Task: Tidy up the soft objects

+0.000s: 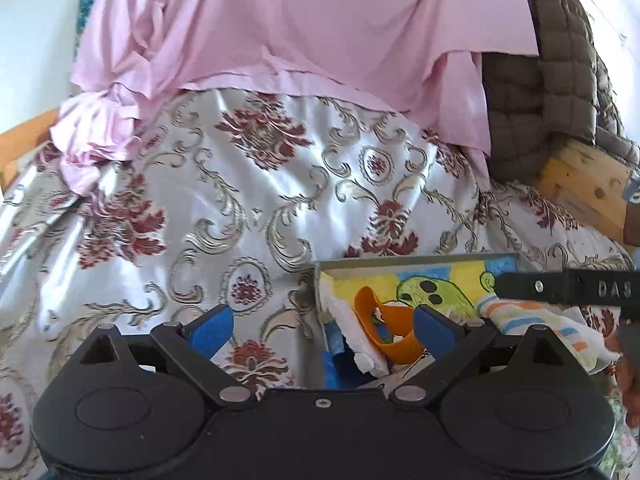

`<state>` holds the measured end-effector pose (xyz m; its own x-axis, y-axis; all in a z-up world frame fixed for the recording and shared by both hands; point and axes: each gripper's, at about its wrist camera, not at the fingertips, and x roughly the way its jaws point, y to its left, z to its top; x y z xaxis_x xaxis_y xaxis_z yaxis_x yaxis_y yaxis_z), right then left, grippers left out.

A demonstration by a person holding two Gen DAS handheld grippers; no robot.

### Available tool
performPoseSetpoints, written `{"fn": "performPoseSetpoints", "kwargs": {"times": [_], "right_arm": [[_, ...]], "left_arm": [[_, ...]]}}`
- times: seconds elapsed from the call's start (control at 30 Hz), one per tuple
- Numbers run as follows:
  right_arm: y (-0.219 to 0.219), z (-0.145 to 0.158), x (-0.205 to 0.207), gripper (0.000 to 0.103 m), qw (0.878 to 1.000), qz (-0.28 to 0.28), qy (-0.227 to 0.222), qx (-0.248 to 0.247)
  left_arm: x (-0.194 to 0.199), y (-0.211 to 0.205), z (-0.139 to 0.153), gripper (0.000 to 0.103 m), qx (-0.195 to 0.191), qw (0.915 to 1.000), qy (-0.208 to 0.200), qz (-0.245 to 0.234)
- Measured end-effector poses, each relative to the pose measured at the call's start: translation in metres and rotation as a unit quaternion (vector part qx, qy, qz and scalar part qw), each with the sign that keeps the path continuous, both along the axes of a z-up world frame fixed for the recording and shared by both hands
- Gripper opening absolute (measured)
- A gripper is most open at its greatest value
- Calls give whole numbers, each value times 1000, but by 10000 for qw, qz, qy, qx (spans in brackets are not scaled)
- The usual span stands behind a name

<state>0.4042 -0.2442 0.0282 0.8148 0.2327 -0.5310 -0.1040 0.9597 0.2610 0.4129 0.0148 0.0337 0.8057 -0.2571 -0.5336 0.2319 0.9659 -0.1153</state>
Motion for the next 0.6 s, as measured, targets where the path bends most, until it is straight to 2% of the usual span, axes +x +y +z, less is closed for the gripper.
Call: {"fn": "performPoseSetpoints", "kwargs": {"times": [0.1, 0.23, 0.6], "right_arm": [[3, 4, -18, 101, 10000, 56, -59, -42], [6, 11, -47, 102, 9996, 57, -200, -200], [4, 37, -142, 103, 9988, -165, -404, -216]], "left_arm": [[-14, 2, 9, 102, 60, 9999, 23, 99], [-39, 3, 16, 102, 95, 9999, -49, 88], [-129, 5, 36, 102, 13, 9993, -279, 258]]}}
